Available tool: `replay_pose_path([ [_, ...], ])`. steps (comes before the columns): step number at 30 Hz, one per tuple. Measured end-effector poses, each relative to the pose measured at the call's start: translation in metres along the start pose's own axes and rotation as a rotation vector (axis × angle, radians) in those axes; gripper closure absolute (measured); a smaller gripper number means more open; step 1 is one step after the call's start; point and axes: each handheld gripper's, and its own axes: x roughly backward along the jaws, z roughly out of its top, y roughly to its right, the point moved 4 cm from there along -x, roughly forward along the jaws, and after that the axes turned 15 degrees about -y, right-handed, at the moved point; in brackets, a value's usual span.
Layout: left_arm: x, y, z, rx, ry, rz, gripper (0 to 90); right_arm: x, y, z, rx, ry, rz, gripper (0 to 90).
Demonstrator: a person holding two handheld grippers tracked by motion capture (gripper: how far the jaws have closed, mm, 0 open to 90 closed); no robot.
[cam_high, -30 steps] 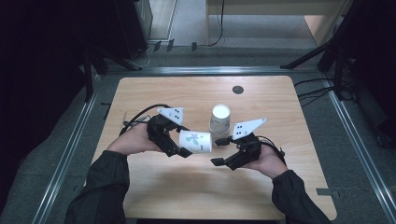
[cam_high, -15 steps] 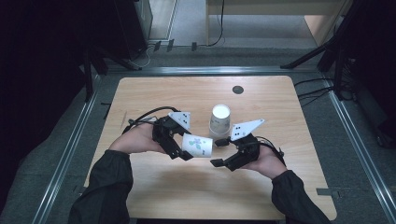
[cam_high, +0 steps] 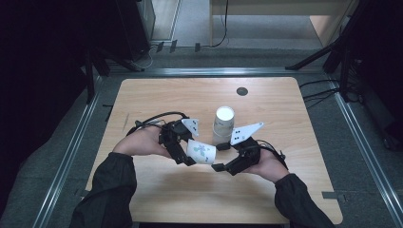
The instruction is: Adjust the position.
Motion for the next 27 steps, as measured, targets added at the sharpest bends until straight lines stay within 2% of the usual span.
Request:
replay_pose_path([
  [4, 0.002, -0.001, 0.005, -0.014, -0.035, 0.009, 21.4, -0.002, 0.0, 0.004, 0.011, 0.014, -0.007, 24.3],
  [9, 0.001, -0.002, 0.01, -0.021, -0.046, 0.014, 21.5, -0.003, 0.0, 0.008, 0.015, 0.03, -0.014, 24.3],
  [17, -0.01, 0.0, 0.012, -0.037, -0.081, 0.015, 21.5, -0.009, -0.001, 0.01, 0.008, 0.014, -0.005, 24.2],
  [27, -0.011, 0.002, 0.015, -0.049, -0.083, 0.021, 21.5, -0.015, -0.001, 0.012, 0.017, 0.011, -0.006, 25.3],
])
